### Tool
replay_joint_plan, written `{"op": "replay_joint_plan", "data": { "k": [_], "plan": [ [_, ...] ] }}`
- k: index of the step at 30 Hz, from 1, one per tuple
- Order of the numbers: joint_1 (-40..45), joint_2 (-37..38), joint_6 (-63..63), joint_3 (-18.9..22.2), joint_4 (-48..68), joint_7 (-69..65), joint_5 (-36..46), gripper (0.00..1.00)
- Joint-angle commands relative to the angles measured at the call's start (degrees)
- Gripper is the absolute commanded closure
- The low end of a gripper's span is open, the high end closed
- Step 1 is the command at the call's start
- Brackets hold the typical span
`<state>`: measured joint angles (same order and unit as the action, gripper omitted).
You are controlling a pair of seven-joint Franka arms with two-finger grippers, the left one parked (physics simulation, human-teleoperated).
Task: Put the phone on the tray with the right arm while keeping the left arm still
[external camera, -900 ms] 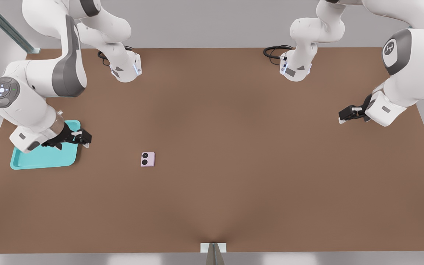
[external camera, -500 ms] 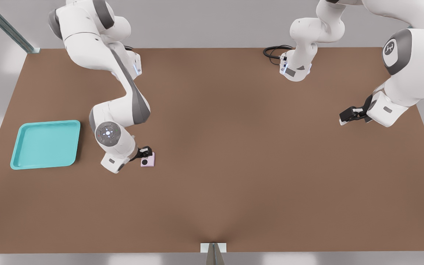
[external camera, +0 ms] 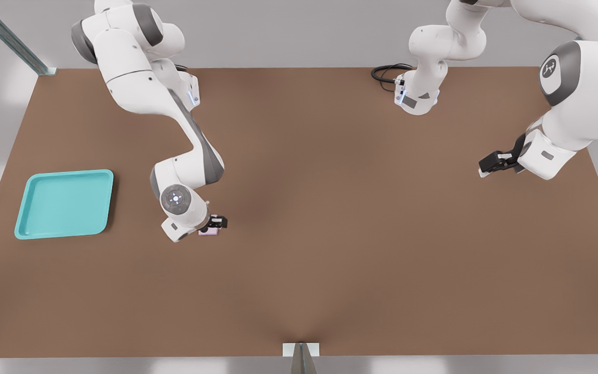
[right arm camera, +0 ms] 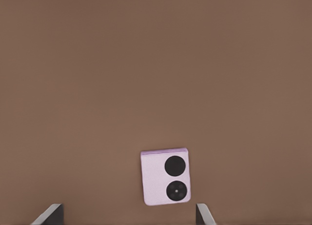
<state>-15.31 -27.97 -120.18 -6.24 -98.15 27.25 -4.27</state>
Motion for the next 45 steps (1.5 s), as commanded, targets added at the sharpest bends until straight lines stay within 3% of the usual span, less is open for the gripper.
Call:
{"op": "replay_joint_plan", "data": {
  "k": [1, 12, 16, 45],
  "plan": [
    [0.02, -0.24, -5.59, 0.00, -1.34, 13.09, 0.05, 0.00],
    [0.10, -3.49, -10.07, 0.00, -4.85, 12.82, -2.41, 0.00],
    [2.57, -2.35, -11.66, 0.00, -8.02, 3.86, -2.41, 0.00],
    [3.53, -5.42, -16.14, -1.15, -11.45, 0.52, -4.52, 0.00]
  ]
}}
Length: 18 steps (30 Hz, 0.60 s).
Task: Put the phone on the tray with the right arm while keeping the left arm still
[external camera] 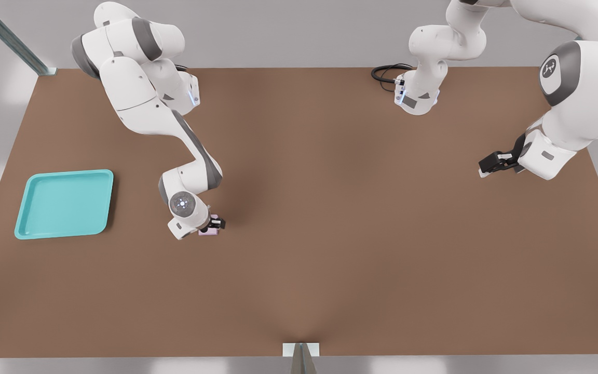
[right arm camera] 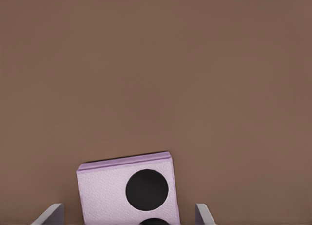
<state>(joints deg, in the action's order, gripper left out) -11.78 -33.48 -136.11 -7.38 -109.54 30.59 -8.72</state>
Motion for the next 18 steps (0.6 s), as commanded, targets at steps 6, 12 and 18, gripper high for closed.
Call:
{"op": "replay_joint_plan", "data": {
  "k": [6, 12, 18],
  "plan": [
    [0.00, -0.53, -1.09, 0.00, -0.32, -2.82, 0.01, 0.00],
    [0.09, -1.59, -1.97, 0.26, -0.14, -2.82, 0.01, 0.00],
    [0.09, -2.20, -2.23, 0.44, -0.23, -2.91, -1.22, 0.00]
  ]
}}
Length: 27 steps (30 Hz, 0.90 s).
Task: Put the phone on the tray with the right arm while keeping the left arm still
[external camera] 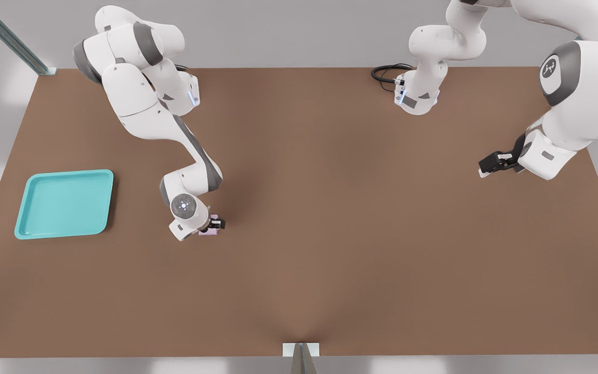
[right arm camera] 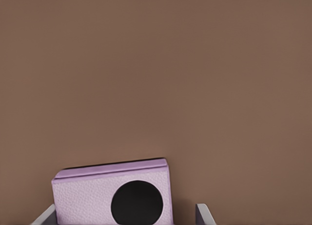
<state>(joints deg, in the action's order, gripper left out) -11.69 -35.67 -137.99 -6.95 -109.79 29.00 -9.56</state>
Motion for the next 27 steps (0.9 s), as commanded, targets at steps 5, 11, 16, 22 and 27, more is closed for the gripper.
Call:
{"op": "replay_joint_plan", "data": {
  "k": [5, 11, 16, 22, 27],
  "plan": [
    [0.00, -0.19, -0.26, 0.00, 0.01, -1.31, -0.37, 0.10],
    [0.00, -0.19, 0.00, 0.00, 0.01, -1.22, -0.37, 0.18],
    [0.00, -0.45, 0.00, 0.00, 0.01, -1.31, -0.37, 0.17],
    [0.00, -0.54, 0.00, 0.00, 0.01, -1.31, -0.46, 0.24],
    [0.44, 0.69, 0.36, 0.00, -0.33, -1.31, -0.54, 0.28]
  ]
}}
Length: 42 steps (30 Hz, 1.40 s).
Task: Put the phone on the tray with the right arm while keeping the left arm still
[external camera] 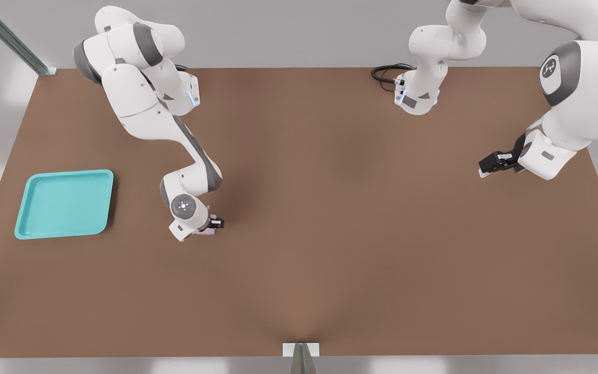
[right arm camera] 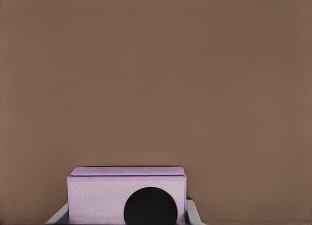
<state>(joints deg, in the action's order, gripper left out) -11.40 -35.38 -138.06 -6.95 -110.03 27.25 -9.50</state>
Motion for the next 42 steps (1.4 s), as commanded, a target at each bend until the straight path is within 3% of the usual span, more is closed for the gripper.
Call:
{"op": "replay_joint_plan", "data": {
  "k": [1, 8, 15, 22, 27, 30, 31, 32, 33, 35, 37, 38, 40, 41, 42],
  "plan": [
    [0.15, 0.40, 0.42, 0.00, -0.27, 0.43, -0.78, 0.30],
    [1.03, 1.98, 3.14, -0.52, -0.10, 0.43, -0.87, 0.31],
    [8.05, 11.47, 8.15, -0.87, -2.03, -6.51, -0.78, 0.34],
    [26.16, 17.10, 8.07, -1.05, -4.76, -31.11, -0.78, 0.34],
    [42.85, 17.71, 6.23, -1.05, -6.69, -52.99, -0.78, 0.34],
    [46.99, 15.87, 0.60, -0.44, -10.03, -59.33, -0.60, 0.34],
    [47.43, 14.38, -0.55, -0.26, -10.03, -59.69, -0.60, 0.31],
    [47.87, 13.50, -1.42, -0.26, -10.12, -59.77, -0.60, 0.22],
    [47.87, 12.88, -2.13, -0.26, -10.12, -59.51, -0.52, 0.00],
    [47.78, 13.23, -2.04, -0.35, -9.68, -59.51, -0.52, 0.00],
    [45.68, 19.55, -1.08, -1.14, -8.54, -59.16, -0.60, 0.00],
    [40.68, 24.55, 8.90, -1.23, -4.78, -55.58, 2.02, 0.00],
    [25.47, 30.98, 28.79, 0.62, 7.28, -35.45, 4.67, 0.00],
    [18.17, 35.28, 35.22, 0.27, 10.80, -24.71, 4.49, 0.00],
    [11.24, 36.79, 38.28, 1.75, 13.59, -22.43, 4.06, 0.00]
  ]
}}
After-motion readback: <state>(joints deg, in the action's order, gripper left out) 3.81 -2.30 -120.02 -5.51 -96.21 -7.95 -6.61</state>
